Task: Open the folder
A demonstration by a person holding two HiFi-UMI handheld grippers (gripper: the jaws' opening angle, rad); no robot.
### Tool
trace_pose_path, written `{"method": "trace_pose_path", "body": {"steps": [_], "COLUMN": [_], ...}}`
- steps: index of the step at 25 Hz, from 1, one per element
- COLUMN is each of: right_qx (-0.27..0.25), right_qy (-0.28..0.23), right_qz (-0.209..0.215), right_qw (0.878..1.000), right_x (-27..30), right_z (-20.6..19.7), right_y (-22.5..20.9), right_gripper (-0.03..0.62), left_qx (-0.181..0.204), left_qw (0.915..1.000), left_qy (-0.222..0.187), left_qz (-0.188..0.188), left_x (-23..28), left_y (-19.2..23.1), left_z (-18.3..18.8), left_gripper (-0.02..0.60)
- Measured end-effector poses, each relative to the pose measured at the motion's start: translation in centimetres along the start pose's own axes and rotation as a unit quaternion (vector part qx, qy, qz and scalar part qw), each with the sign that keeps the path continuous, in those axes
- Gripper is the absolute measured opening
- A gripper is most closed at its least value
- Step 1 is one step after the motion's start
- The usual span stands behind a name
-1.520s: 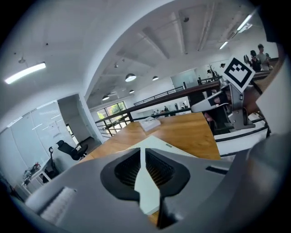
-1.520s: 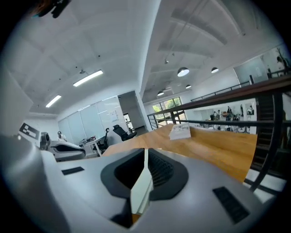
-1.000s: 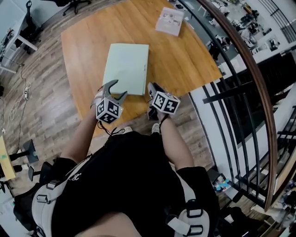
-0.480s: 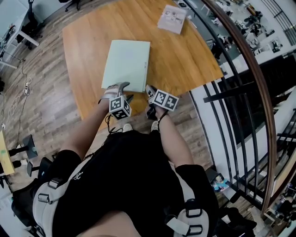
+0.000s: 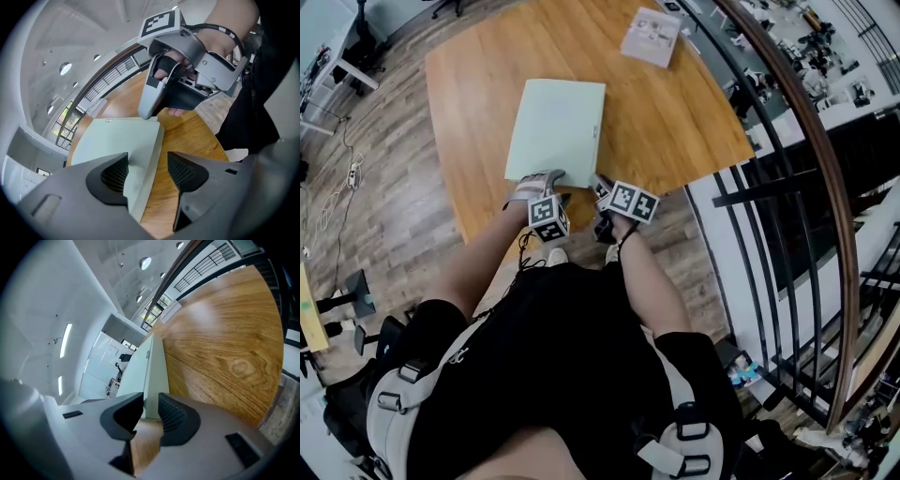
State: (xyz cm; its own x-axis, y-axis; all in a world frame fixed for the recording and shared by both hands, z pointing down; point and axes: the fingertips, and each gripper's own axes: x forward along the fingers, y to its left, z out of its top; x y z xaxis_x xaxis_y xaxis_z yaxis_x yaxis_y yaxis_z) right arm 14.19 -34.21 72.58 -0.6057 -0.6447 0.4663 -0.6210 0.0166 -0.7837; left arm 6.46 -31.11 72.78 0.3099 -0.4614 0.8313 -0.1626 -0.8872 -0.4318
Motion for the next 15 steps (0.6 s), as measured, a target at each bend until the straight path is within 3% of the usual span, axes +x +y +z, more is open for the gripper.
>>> {"method": "trace_pose_path", "body": {"steps": [3,4,5,12,15], "right_qx": [0.000,-0.003,-0.006,0.030,0.028], "right_qy": [0.003,0.002,-0.001,-0.007,-0.004], "right_qz": [0.007,0.011,0.016,0.043,0.043], "right_qw": [1.000,1.000,1.000,0.999,0.999], "right_x": [0.1,0.1,0.1,0.0,0.1], "right_z": [-0.1,0.0,0.0,-0.1,-0.1], "right_y": [0.1,0.2,0.3,0.3,0.3], "right_gripper": [0.083,0.081,0.074,0.063,0.057], "left_qx": [-0.004,-0.004,-0.005,-0.015,-0.048], "left_qw": [0.9999,0.9997,0.9995,0.9997,0.9988], "left_qy": [-0.002,-0.003,-0.004,-0.006,-0.012], "left_qz": [0.015,0.025,0.030,0.016,-0.004], "left_x": [0.0,-0.1,-0.1,-0.1,-0.2], "left_y": [0.5,1.0,1.3,0.9,1.0], "left_z": [0.1,0.2,0.2,0.1,-0.1], "left_gripper": [0.242,0.161,0.141,0.120,0.110]}}
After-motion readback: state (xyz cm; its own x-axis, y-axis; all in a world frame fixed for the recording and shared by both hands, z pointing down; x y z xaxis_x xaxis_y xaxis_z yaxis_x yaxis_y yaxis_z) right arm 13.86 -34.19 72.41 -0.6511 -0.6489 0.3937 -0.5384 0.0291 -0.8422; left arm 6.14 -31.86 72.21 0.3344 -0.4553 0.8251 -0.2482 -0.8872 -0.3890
